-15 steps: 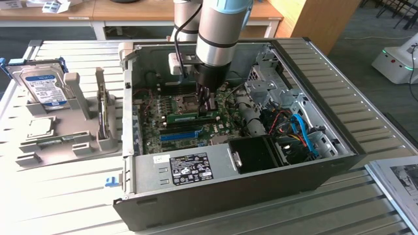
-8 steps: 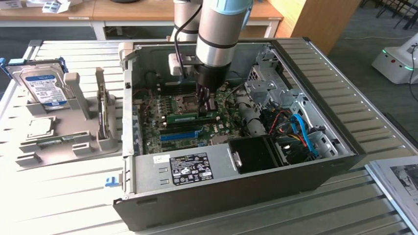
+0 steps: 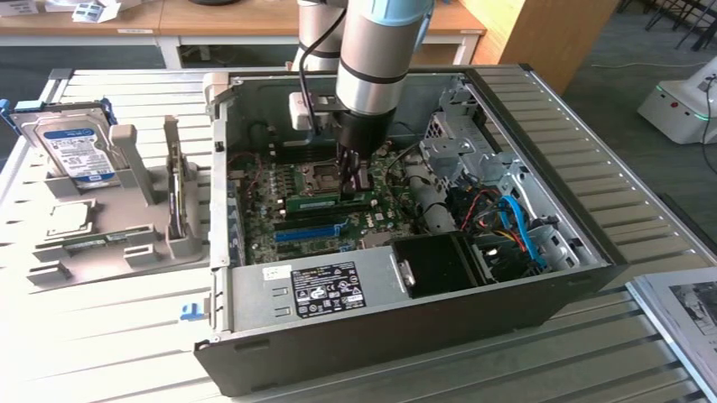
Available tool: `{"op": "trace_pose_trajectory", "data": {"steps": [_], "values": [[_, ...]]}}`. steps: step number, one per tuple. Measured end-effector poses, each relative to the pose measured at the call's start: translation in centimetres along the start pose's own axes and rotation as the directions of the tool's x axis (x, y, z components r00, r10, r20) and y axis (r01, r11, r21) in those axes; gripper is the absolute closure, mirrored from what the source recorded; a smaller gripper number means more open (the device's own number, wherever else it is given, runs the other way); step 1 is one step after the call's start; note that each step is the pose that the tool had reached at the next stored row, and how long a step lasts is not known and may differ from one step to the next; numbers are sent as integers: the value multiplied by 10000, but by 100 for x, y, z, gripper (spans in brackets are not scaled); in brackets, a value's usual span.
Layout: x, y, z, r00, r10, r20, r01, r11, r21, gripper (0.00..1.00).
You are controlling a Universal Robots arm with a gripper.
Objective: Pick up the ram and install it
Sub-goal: 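Insert the ram into the slot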
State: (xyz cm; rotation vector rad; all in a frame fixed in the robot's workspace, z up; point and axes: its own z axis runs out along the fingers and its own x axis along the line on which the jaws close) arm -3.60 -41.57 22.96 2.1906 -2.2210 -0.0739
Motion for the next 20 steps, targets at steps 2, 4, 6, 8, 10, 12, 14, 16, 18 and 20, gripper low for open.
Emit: {"op": "trace_pose_trajectory", "data": {"steps": [2,4,6,8,10,12,14,16,18,20], "values": [[-2,0,1,10000,-1,1,1,10000,0,88],[-5,0,1,10000,-1,0,1,10000,-1,88],[-6,1,1,10000,0,-1,0,10000,-1,88],[-7,0,1,10000,0,-1,0,10000,-1,88],[-7,0,1,10000,0,-2,0,10000,-1,88],[-7,0,2,10000,0,-3,0,10000,-2,88],[-7,0,4,10000,0,-4,0,10000,-2,88],[-7,0,6,10000,0,-2,0,10000,-1,88],[-7,0,11,10000,0,-1,0,10000,-1,88],[-7,0,13,10000,0,-1,0,10000,-1,88]]}}
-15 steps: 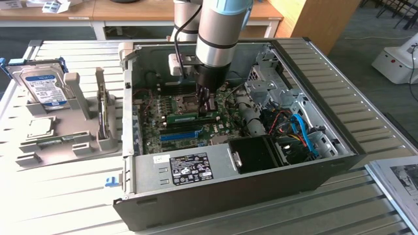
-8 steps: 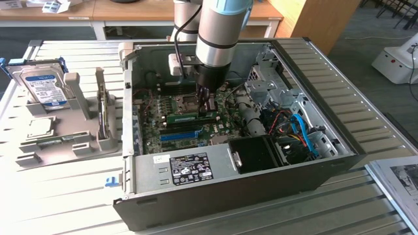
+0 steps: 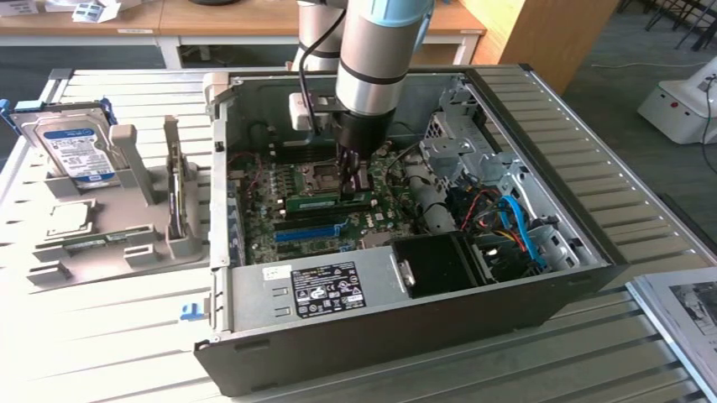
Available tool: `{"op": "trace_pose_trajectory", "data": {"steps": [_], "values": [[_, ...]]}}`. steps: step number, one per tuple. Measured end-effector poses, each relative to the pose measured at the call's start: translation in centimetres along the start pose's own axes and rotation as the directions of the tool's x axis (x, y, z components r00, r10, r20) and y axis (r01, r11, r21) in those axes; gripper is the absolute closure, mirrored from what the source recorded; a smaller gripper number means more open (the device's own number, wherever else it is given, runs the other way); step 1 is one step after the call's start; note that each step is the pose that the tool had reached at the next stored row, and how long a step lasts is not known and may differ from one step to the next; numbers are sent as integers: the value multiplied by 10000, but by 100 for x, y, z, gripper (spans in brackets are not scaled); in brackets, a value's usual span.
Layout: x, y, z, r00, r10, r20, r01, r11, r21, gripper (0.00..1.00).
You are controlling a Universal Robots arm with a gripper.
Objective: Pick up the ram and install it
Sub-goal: 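Insert the ram into the slot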
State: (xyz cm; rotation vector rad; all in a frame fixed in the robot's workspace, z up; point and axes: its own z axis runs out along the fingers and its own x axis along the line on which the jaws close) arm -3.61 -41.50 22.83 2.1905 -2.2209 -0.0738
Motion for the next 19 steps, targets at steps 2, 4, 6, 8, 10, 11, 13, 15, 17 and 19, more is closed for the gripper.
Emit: {"op": "trace_pose_trajectory", "data": {"steps": [2,4,6,8,10,11,13,15,17,19], "values": [[0,-1,0,10000,1,0,-1,10000,0,88],[0,-5,0,10000,0,1,0,10000,1,88],[0,-6,0,10000,0,0,0,10000,0,88],[0,-6,0,10000,0,0,0,10000,0,88],[0,-6,3,10000,0,-1,0,10000,0,88],[0,-6,5,10000,-1,0,1,10000,0,88],[0,-6,9,10000,-1,0,1,10000,0,88],[0,-6,11,10000,0,-1,0,10000,0,88],[0,-6,11,10000,0,0,0,10000,0,88],[0,-6,11,10000,0,2,0,10000,1,88]]}}
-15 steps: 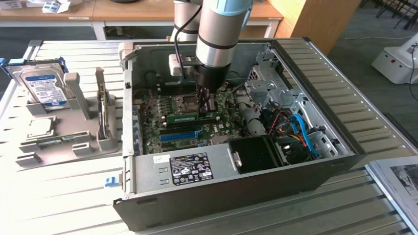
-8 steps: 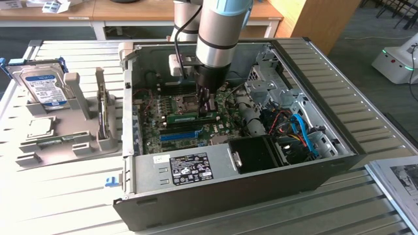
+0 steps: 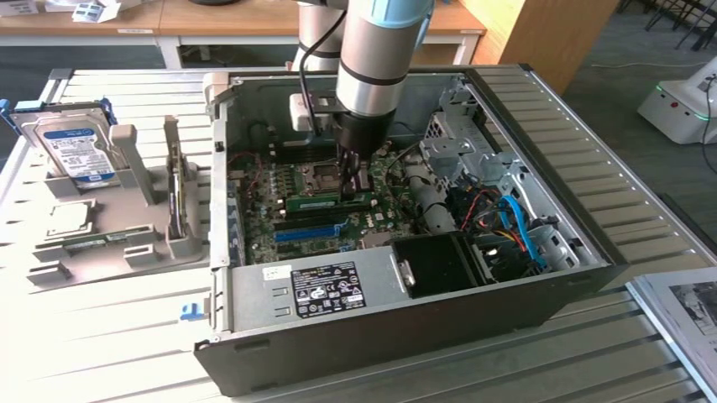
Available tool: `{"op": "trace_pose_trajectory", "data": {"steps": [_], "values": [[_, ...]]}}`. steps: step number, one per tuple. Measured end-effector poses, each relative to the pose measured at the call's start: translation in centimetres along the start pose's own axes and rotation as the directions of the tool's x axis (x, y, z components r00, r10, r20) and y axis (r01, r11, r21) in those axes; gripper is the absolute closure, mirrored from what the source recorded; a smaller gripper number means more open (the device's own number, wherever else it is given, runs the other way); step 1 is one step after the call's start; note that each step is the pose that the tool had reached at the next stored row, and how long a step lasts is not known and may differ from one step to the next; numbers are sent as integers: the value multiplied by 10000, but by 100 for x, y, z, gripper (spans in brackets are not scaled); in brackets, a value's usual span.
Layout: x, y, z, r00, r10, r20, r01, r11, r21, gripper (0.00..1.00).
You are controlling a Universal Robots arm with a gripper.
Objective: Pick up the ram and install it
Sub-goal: 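Insert the ram into the slot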
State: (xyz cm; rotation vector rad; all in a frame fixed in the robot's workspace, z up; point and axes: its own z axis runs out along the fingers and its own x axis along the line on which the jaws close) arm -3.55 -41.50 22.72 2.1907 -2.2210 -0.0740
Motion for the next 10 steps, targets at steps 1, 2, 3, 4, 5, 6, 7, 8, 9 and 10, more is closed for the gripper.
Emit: {"op": "trace_pose_trajectory", "data": {"steps": [1,2,3,4,5,6,7,8,9,10], "values": [[0,0,-2,10000,0,1,0,10000,0,88],[0,0,-6,10000,0,-1,0,10000,0,88],[0,1,-11,10000,0,-2,0,10000,-1,88],[0,1,-17,10000,0,-2,0,10000,-1,88],[0,1,-23,10000,1,-2,-1,10000,0,88],[0,1,-28,10000,0,-1,0,10000,-1,88],[-1,2,-33,10000,0,0,0,10000,0,88],[-1,1,-34,10000,0,1,0,10000,0,88],[-1,1,-34,10000,0,1,0,10000,1,88],[-1,2,-35,10000,-1,-2,1,10000,1,88]]}}
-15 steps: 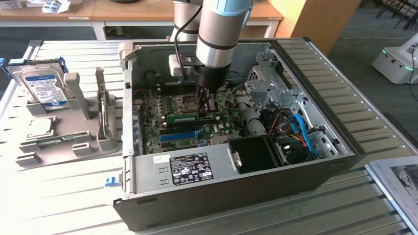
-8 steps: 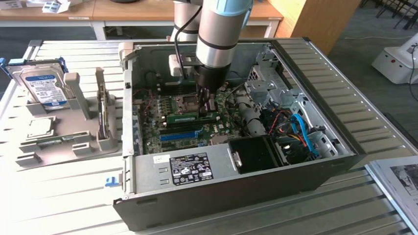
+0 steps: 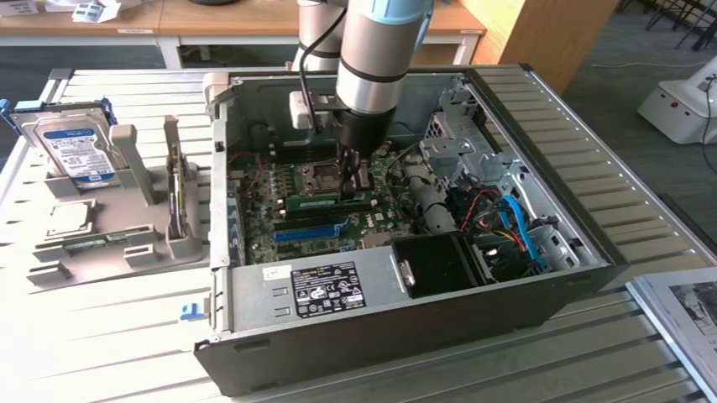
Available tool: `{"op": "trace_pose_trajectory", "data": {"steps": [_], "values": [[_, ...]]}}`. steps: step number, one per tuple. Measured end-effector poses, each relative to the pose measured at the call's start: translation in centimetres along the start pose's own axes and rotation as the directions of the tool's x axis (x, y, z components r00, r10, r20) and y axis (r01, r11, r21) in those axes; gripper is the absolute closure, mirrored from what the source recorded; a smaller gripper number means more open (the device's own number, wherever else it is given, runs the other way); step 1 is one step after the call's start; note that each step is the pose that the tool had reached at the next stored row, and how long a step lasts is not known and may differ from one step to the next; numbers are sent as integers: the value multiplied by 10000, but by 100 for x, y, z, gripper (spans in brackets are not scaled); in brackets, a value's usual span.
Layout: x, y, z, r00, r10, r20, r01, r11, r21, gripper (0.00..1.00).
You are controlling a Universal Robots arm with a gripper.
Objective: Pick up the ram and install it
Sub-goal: 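Insert the ram into the slot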
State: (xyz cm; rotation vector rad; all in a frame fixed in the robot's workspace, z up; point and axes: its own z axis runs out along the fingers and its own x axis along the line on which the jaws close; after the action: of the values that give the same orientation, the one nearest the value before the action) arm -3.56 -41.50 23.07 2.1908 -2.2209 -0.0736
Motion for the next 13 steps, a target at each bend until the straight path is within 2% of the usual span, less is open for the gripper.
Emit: {"op": "trace_pose_trajectory", "data": {"steps": [13], "values": [[0,9,0,10000,-6,1,6,10000,69,88]]}}
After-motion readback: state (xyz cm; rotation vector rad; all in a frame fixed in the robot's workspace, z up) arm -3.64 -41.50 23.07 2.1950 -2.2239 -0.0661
